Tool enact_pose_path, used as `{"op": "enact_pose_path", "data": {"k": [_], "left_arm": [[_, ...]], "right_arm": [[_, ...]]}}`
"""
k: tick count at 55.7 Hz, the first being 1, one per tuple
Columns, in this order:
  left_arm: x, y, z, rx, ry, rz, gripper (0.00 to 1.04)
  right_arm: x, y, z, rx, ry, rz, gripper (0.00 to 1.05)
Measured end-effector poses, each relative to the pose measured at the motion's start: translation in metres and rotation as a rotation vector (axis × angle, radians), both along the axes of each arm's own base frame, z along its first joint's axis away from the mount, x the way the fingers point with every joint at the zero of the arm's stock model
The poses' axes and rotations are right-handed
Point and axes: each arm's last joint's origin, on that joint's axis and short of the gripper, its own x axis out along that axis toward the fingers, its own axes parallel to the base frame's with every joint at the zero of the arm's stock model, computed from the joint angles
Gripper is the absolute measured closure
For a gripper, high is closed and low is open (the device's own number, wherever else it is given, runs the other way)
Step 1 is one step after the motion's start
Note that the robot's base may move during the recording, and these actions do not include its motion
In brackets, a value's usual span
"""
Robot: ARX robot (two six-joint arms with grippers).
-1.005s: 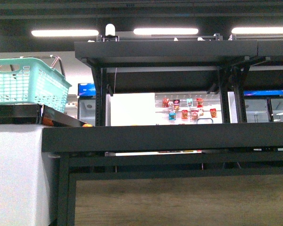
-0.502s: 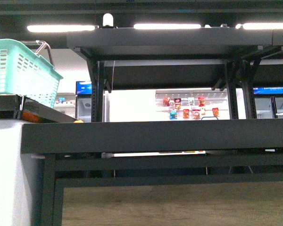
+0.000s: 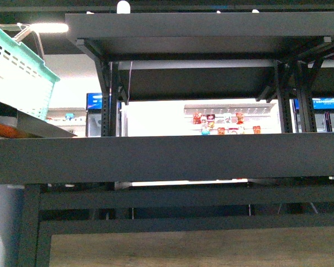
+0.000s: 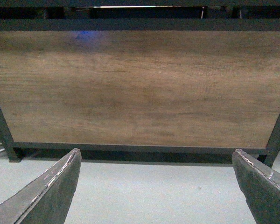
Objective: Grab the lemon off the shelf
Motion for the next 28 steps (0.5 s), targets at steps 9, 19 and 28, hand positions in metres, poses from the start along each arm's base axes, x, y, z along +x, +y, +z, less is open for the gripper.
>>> {"op": "enact_pose_path", "data": {"k": [9, 19, 28], "left_arm": [[0.0, 0.0, 0.0, 0.0, 0.0, 0.0, 0.08], [0.0, 0.0, 0.0, 0.0, 0.0, 0.001, 0.08], [0.0, 0.0, 0.0, 0.0, 0.0, 0.001, 0.08]], "right_arm": [[0.0, 0.0, 0.0, 0.0, 0.0, 0.0, 0.07], [0.0, 0.0, 0.0, 0.0, 0.0, 0.0, 0.07], [0.0, 0.0, 0.0, 0.0, 0.0, 0.0, 0.07]]}}
